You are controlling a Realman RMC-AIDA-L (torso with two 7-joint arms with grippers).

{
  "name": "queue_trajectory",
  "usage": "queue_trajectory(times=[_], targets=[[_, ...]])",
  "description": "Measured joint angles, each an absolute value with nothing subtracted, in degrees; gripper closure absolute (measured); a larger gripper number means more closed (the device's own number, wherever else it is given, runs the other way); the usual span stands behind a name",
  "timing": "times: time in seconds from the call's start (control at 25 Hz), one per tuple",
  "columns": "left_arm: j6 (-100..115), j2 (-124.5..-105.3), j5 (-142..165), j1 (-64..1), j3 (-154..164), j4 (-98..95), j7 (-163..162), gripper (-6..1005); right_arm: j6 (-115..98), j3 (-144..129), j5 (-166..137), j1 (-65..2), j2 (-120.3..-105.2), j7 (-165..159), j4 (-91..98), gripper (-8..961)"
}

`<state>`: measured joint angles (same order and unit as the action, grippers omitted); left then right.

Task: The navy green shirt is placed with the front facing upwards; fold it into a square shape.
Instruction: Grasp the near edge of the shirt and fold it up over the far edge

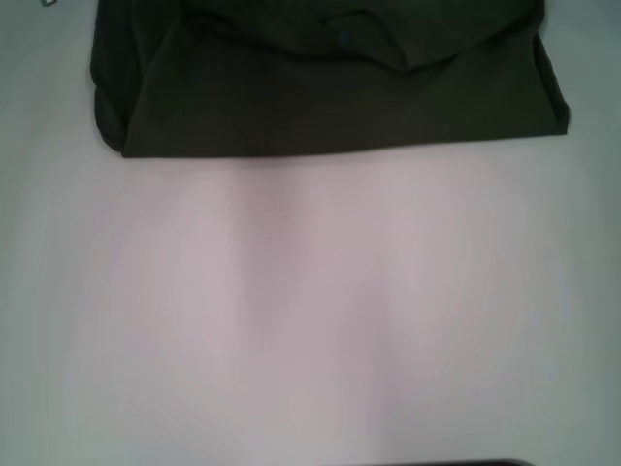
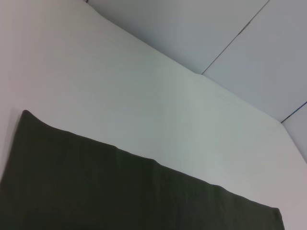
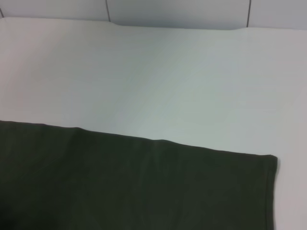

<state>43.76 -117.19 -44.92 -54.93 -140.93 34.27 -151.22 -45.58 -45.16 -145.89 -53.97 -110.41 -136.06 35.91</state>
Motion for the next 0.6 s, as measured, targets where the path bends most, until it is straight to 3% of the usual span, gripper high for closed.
queue_trajectory(times=[0.12,0.32,0.44,0.6], targets=[[43.8,-117.18,-44.9,-54.9,-140.8,34.3,-151.2,377,-46.8,-45.1,-145.9,-54.0,-110.06,-137.0,35.8,316],[49.7,-117.04,-45.9,-53.1,-141.1,36.0,-151.1,166,-57.0,-43.0,-143.6,-52.7,-108.59,-138.2,37.5,288],[60.1,-116.69,-50.3,-49.2,-141.1,40.9,-150.4,89,-66.8,-40.5,-139.0,-50.1,-107.47,-137.4,40.1,271],[71.8,-116.34,-56.5,-42.8,-141.2,49.0,-150.3,90,-78.1,-39.7,-132.1,-44.3,-107.00,-136.8,46.7,253]])
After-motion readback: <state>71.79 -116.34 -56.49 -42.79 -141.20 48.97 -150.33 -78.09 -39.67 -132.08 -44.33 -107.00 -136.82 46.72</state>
